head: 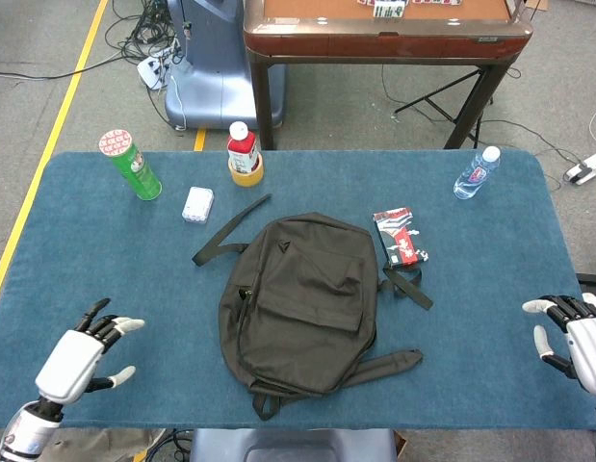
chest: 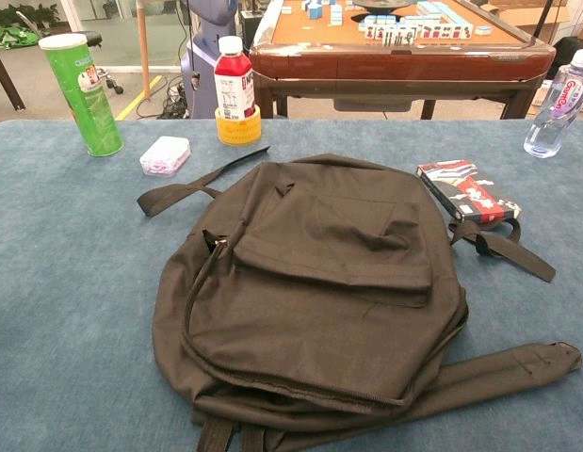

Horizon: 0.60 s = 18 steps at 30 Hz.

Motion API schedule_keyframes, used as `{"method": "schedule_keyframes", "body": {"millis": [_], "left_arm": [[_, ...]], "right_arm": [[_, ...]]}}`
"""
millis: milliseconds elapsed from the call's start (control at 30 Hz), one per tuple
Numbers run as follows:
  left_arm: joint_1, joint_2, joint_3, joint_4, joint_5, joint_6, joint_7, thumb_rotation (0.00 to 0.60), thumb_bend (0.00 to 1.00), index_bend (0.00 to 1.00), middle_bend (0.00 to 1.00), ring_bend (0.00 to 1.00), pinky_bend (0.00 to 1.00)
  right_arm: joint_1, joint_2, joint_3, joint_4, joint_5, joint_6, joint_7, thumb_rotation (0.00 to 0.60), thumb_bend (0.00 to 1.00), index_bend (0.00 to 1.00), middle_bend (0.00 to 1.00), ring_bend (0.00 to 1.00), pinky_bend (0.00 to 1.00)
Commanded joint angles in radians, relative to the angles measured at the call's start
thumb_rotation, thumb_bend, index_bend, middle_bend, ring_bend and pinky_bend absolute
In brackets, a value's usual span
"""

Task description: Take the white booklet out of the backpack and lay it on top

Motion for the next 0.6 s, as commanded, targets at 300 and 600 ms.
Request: {"method": "schedule_keyframes", "body": {"millis": [300,600], "left_arm": [[-0.198,-0.109,0.032,0.009,0.084,-0.253,0.030,0.600,0.20,0.26,0.29,0.26,0.05],[-0.284,-0.231,0.007,0.005,0.022,-0.393,0.102,0.600,0.20,0.26,0.29,0.26,0.05]], "right_arm": [[0.006,0.002,0.005,-0.014,0.020,-0.016,-0.014,0.600,0.51,0.38,0.36,0.30,0.39],[0.008,-0.006,0.009,-0.002,0.030,-0.021,-0.002,0.600,0.51,0.37,0.36,0.30,0.39]]}}
